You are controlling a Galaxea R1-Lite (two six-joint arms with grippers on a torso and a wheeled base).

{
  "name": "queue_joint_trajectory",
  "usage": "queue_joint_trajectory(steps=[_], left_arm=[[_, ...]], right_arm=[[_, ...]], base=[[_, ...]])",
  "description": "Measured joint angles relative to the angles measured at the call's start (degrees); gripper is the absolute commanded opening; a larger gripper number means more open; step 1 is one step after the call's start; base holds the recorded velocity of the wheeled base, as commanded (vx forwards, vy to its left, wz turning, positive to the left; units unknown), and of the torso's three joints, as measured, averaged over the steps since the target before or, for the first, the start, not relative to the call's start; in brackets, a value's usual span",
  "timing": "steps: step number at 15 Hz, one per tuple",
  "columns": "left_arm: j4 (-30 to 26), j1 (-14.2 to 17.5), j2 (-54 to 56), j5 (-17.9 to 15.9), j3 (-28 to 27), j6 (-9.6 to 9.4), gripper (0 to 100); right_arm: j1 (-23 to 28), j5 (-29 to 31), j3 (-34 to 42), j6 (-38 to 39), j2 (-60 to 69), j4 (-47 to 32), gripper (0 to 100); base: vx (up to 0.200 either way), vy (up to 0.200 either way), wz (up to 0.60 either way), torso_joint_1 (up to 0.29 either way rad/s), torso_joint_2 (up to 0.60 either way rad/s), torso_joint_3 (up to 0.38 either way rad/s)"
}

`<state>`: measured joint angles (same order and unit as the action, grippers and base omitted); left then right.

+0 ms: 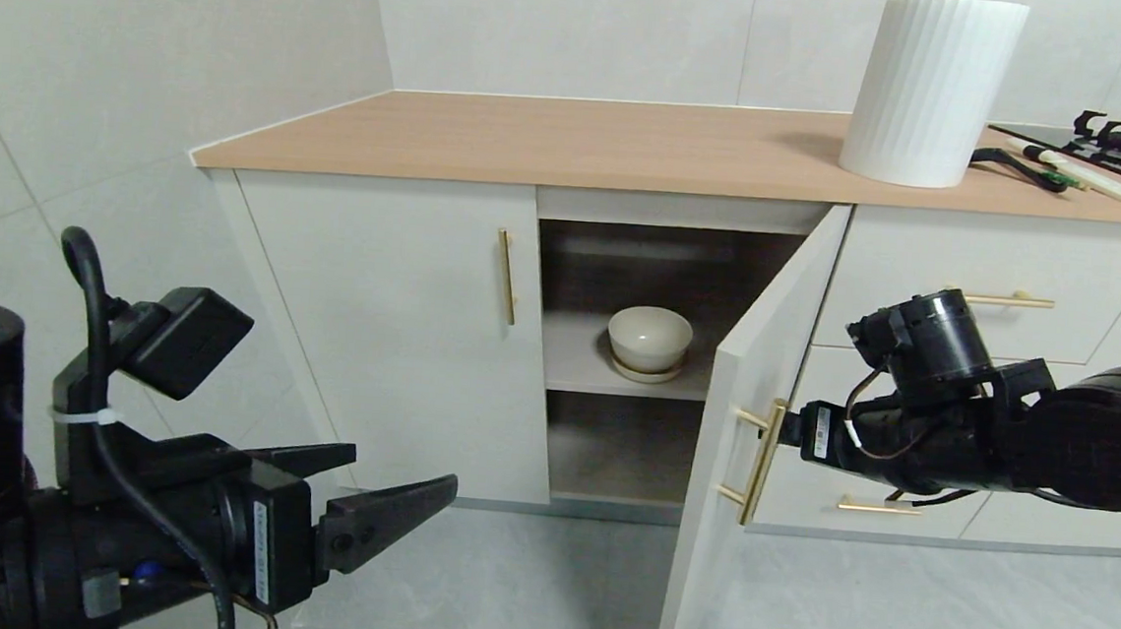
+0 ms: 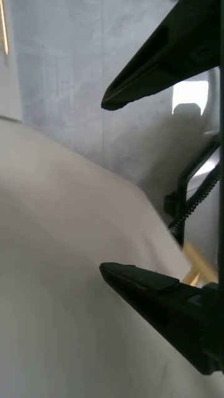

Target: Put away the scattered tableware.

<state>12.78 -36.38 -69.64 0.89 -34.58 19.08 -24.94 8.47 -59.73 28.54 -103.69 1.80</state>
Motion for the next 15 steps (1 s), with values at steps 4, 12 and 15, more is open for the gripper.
queue_joint_trajectory(steps=[4, 12, 15], left_arm=[[0.05, 0.0, -0.06, -0.02, 0.24, 0.05, 100], [-0.09, -0.04, -1.02, -0.13, 0.44, 0.1, 100], [-0.27, -0.02, -1.13, -0.51, 0.79, -0.11, 100]], right_arm=[[-0.28, -0.79, 0.04, 4.14, -2.51, 5.55, 100], [-1.24, -0.68, -0.13, 7.01, -6.45, 9.87, 100], [-2.06, -0.46, -0.1, 10.24, -7.36, 14.01, 100]], base=[[0.0, 0.0, 0.0, 0.0, 0.0, 0.0], [0.0, 0.0, 0.0, 0.0, 0.0, 0.0], [0.2, 0.0, 0.0, -0.002, 0.0, 0.002]])
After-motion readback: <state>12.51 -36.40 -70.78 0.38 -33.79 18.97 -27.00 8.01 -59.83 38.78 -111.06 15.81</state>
